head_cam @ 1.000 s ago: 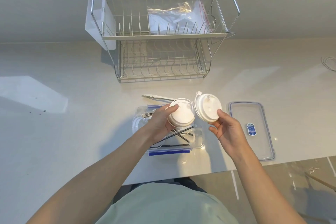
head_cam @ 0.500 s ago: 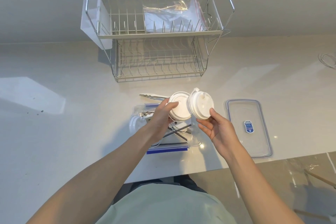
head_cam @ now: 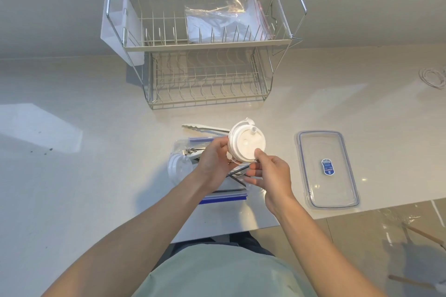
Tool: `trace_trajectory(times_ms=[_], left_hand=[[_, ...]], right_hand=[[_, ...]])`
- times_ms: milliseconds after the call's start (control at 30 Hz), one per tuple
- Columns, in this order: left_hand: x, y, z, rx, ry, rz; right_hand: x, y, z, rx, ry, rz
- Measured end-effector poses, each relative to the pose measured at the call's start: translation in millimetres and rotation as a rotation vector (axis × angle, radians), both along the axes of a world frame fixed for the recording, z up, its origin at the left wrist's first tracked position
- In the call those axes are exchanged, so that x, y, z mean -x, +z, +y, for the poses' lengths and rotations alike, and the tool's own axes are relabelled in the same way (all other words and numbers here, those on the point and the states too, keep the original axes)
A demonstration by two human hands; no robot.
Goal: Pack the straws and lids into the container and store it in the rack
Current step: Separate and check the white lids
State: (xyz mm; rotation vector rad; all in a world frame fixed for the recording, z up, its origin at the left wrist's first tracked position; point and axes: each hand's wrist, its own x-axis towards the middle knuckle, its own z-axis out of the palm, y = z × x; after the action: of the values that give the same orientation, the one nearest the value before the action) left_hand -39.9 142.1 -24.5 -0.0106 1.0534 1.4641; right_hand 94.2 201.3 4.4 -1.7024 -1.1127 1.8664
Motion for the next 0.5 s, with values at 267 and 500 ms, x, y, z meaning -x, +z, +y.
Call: trace_trajectory(times_ms=[267, 500], left_hand=[[0, 0, 0, 0.024, -0.034, 0.106], [-2, -2, 0, -0.059, -0.116, 0.059]], right_hand=[[-10, 3, 0, -0.058, 0.197, -0.118], [-19, 9, 15, -0.077, 0.162, 0.086]])
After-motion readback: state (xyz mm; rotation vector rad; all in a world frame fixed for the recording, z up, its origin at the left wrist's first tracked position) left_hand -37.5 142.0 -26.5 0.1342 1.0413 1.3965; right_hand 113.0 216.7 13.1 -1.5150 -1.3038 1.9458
